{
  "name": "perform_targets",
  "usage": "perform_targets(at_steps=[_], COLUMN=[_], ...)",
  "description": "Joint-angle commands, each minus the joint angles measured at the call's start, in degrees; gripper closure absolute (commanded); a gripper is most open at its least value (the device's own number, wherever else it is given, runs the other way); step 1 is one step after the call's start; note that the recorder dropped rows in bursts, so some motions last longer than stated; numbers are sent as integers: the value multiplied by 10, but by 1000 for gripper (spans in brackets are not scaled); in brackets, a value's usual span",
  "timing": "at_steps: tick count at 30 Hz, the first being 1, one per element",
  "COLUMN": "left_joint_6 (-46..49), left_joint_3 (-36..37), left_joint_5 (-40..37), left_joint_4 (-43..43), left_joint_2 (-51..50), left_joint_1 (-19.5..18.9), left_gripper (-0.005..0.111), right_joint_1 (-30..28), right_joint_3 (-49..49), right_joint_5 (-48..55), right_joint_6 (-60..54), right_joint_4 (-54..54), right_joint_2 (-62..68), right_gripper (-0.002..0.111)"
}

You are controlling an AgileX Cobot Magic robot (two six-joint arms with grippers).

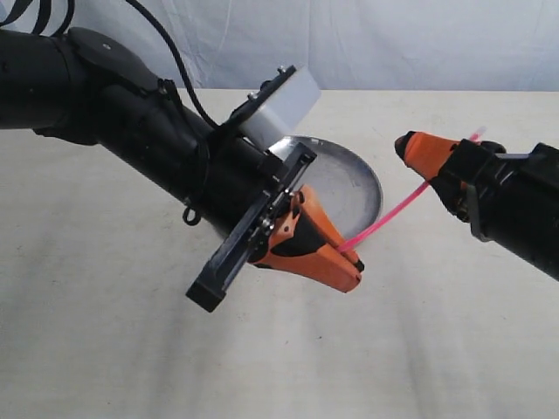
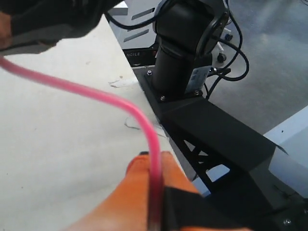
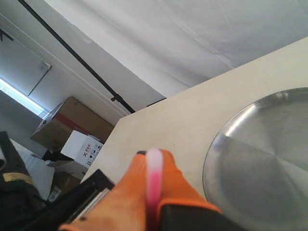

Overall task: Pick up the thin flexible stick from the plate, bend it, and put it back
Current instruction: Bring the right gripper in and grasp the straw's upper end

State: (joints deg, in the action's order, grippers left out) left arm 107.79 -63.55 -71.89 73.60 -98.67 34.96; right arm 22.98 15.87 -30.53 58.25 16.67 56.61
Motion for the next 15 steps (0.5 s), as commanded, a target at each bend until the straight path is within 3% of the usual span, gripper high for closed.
perform_targets(at_steps=[1,15], left_joint_6=[6,8], left_joint_3=[-6,-6], left_joint_5=[19,19], left_joint_4=[94,94], left_joint_2=[10,14], left_joint_1=[6,6], left_gripper=[107,107], right_joint_1=[5,5], right_joint_3=[-5,-5], right_joint_5=[17,33], right_joint_6=[-12,-12], right_joint_4=[63,86], right_joint_2=[3,3], right_gripper=[108,108])
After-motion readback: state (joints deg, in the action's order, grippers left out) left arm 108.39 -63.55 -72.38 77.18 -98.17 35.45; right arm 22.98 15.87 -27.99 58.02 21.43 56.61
